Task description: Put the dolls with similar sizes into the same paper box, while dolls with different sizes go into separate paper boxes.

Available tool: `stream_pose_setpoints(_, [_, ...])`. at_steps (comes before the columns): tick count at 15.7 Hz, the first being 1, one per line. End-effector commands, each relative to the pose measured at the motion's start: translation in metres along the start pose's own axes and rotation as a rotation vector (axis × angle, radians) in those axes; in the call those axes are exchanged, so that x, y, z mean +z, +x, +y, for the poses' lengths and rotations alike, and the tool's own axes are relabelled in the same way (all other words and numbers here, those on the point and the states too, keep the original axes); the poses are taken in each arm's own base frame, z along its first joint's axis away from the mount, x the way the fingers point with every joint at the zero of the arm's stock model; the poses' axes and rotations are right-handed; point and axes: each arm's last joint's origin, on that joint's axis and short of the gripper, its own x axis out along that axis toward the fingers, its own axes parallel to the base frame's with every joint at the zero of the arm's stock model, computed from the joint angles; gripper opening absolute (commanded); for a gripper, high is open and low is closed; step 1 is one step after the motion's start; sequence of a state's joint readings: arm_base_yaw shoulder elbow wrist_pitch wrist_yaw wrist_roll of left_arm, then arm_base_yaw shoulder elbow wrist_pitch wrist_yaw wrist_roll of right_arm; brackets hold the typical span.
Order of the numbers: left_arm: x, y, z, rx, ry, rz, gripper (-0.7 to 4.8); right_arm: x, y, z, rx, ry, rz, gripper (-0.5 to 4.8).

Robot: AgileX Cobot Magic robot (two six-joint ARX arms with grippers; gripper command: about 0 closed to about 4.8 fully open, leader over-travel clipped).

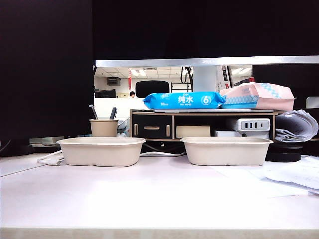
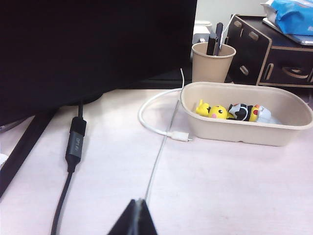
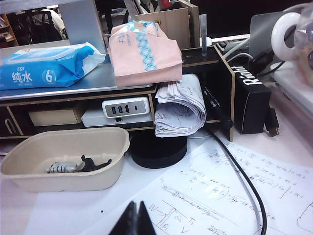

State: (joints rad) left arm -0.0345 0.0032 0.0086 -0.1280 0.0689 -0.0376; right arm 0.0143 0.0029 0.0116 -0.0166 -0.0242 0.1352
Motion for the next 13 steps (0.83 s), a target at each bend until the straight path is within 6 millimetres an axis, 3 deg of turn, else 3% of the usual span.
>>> stream_pose_setpoints(1, [0.0011, -0.0001, -0.0001, -0.003, 0.004, -0.010, -0.05, 0.0001, 0.0003, 0.0001, 0.000, -0.035, -0.014, -0.05])
stream_pose_setpoints(13, [0.0011, -0.0001, -0.0001, -0.003, 0.004, -0.010, -0.05, 0.0003, 0.0003, 0.0003, 0.002, -0.034, -0.015, -0.05])
